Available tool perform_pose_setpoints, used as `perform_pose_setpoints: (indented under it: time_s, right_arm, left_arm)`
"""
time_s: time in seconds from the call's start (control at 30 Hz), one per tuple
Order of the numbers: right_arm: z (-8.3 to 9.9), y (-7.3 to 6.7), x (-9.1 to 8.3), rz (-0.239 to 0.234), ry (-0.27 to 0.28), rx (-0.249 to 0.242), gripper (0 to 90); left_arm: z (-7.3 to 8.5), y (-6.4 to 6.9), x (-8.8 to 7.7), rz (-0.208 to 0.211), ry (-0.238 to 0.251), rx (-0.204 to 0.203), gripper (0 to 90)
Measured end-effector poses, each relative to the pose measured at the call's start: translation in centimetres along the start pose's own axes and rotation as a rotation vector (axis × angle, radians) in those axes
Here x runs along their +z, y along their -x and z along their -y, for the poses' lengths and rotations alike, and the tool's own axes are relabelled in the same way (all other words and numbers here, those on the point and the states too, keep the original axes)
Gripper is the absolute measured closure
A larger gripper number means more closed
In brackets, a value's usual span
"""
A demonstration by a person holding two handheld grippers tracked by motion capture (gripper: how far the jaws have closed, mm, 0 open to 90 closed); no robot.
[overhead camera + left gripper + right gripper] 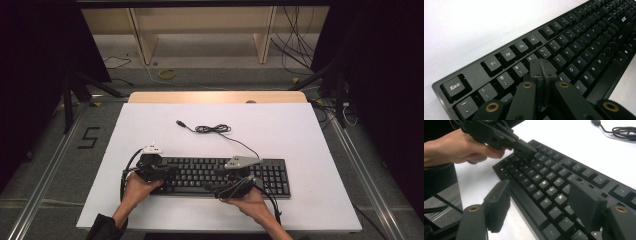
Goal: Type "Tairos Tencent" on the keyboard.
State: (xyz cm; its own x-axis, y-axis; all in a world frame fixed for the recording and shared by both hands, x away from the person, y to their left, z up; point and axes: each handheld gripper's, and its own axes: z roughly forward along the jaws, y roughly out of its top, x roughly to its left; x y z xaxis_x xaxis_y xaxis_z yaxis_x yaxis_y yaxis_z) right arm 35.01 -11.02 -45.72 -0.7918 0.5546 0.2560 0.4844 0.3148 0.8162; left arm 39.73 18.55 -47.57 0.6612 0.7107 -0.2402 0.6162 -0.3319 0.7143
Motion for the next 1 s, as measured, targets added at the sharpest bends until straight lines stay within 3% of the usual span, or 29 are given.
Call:
perform_pose_setpoints:
  time_s: [0.33,0.4,0.77,0.8,1.0]
  right_arm:
    - [0.01,-0.05,0.03,0.000,-0.001,0.001,34.9]
    - [0.01,-0.05,0.02,0.000,-0.001,0.002,34.9]
    - [-0.02,-0.05,-0.03,0.003,0.003,-0.001,34.9]
    - [-0.04,-0.04,-0.05,0.004,0.003,-0.002,34.9]
    - [-0.13,-0.07,-0.05,0.005,0.006,-0.002,35.0]
  left_arm:
    - [-0.01,0.01,0.39,-0.006,-0.013,0.008,89.2]
    - [0.03,0.06,0.57,-0.014,-0.034,0.007,89.3]
    - [0.04,0.22,0.46,-0.013,-0.019,0.010,88.7]
    - [0.00,0.24,0.40,-0.007,-0.012,-0.006,82.7]
    - [-0.13,0.46,-0.23,0.020,0.023,-0.013,74.7]
